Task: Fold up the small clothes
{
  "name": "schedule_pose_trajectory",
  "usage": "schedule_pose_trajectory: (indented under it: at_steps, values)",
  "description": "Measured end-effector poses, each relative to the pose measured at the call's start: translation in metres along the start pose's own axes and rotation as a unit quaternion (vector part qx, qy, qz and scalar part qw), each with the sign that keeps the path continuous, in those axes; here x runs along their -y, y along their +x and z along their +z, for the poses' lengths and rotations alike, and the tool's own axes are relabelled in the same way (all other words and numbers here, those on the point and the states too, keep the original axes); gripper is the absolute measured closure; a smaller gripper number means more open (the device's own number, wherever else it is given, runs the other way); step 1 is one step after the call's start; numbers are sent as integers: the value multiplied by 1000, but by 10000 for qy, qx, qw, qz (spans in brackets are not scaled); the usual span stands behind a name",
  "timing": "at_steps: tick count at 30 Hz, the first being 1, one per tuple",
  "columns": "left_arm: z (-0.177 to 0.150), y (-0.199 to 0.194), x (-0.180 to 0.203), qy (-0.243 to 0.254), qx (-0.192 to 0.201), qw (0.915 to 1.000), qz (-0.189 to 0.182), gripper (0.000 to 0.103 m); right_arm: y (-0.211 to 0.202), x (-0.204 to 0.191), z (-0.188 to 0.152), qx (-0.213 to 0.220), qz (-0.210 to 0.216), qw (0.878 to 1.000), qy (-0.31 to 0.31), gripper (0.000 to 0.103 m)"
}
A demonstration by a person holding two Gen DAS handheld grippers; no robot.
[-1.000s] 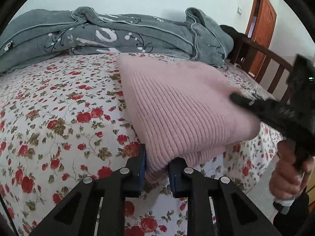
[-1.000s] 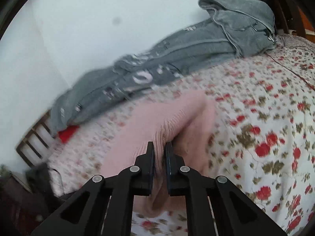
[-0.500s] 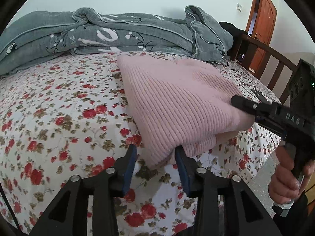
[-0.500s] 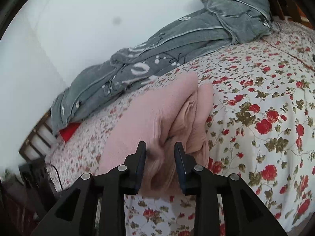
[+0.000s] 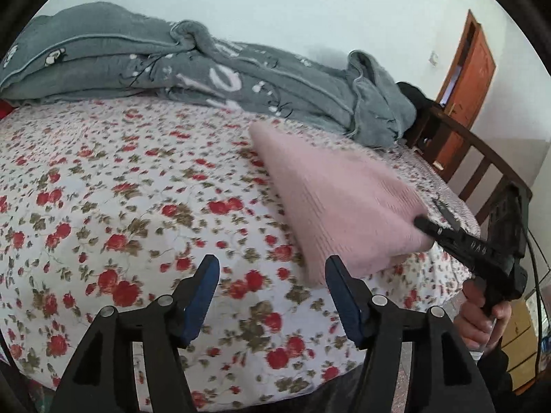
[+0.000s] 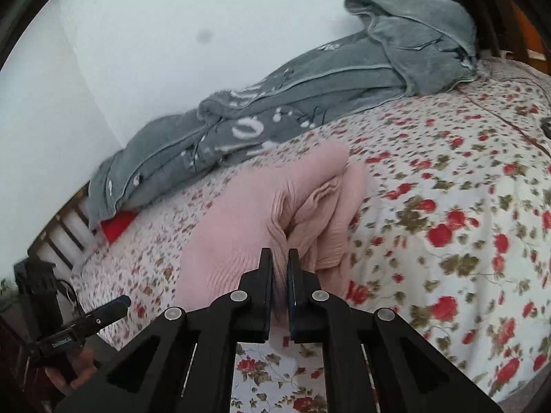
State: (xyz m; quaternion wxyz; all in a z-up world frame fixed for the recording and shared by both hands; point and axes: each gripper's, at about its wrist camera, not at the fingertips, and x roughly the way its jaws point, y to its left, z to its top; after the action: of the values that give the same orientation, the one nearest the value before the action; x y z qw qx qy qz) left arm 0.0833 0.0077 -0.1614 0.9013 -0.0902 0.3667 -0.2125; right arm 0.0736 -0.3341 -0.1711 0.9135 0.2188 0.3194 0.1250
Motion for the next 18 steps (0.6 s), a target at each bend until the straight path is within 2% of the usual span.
schedule_pose_trajectory:
  at_steps: [3, 6, 7, 8, 9, 10, 11, 13, 16, 18]
  values:
    - [1, 7, -3, -18, -36, 10000, 54, 41, 23, -2, -12, -456, -274, 9983, -228, 94]
    - [2, 5, -4, 49, 26, 10000, 43, 41, 7, -16, -7, -239, -225, 9977, -599, 89]
    - [3, 5, -5, 56, 44, 10000, 40, 41, 0, -20, -2, -112, -176, 9974, -695, 82]
    - [4, 5, -6, 43, 61, 10000, 25, 41, -8, -26, 4, 48, -126, 9967, -796, 68]
    - [6, 7, -7, -6, 83, 10000, -29, 41, -14, -31, 11, 224, -96, 9958, -882, 59]
    - [8, 8, -9, -78, 92, 9999, -108, 41, -15, -35, 20, 316, -105, 9952, -922, 39]
    - [9, 11, -10, -151, 80, 9997, -202, 41, -12, -38, 29, 355, -136, 9951, -912, 32]
    - [15, 19, -10, -250, 45, 9990, -358, 41, 2, -37, 46, 316, -267, 9962, -763, 32]
    - [26, 29, -8, -309, 33, 9986, -433, 41, 42, -25, 63, -63, -800, 9959, -419, 34]
    - [36, 35, -7, -289, 10, 9985, -455, 41, 68, -13, 64, -445, -826, 9955, -109, 47]
